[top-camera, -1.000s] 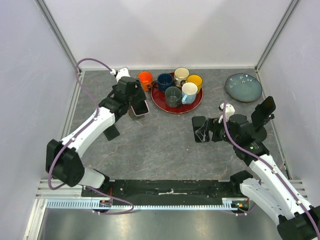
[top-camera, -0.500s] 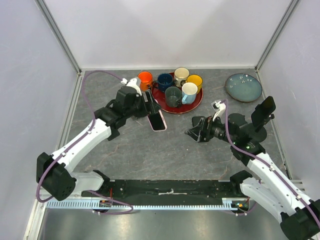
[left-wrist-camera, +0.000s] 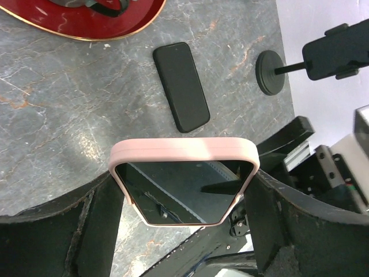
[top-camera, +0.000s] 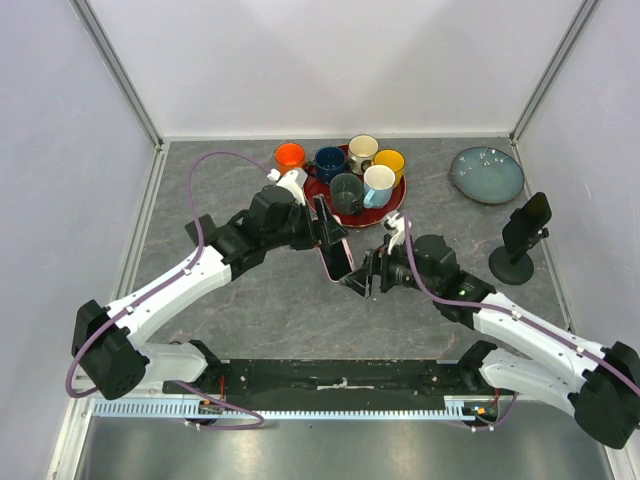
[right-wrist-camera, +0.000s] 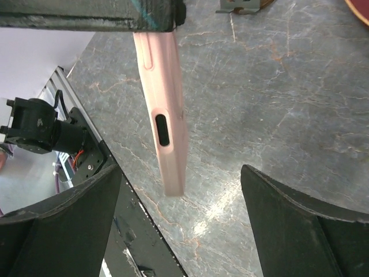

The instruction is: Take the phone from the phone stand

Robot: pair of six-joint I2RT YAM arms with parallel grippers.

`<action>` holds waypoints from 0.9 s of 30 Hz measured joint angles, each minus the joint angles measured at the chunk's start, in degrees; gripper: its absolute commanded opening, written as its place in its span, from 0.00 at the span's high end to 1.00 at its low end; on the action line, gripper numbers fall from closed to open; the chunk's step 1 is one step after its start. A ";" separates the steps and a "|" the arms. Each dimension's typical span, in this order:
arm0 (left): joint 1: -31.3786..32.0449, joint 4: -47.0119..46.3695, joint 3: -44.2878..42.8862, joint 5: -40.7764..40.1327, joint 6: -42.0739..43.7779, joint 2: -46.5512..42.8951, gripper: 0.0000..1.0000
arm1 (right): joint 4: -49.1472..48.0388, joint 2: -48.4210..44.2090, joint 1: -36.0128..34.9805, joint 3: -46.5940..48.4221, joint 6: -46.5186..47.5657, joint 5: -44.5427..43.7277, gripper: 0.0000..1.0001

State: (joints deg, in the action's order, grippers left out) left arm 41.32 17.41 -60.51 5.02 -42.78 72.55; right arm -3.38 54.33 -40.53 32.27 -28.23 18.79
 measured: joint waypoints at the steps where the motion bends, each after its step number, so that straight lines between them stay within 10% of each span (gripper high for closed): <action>1: 0.26 -0.28 0.09 0.02 -0.20 0.00 0.73 | -0.31 0.63 -0.94 0.00 0.02 -0.92 0.12; 21: 1.25 -1.57 1.81 -0.22 -0.96 0.02 0.72 | -2.32 5.86 -9.86 0.87 2.97 -12.81 0.96; 27: 1.27 -1.20 1.81 -0.50 -0.87 0.02 0.41 | -2.19 6.16 -9.90 0.90 2.99 -13.33 1.00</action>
State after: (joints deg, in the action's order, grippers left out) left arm 42.59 16.21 -58.70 4.51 -43.66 72.58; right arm -5.56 60.49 -50.43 33.17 -25.23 5.45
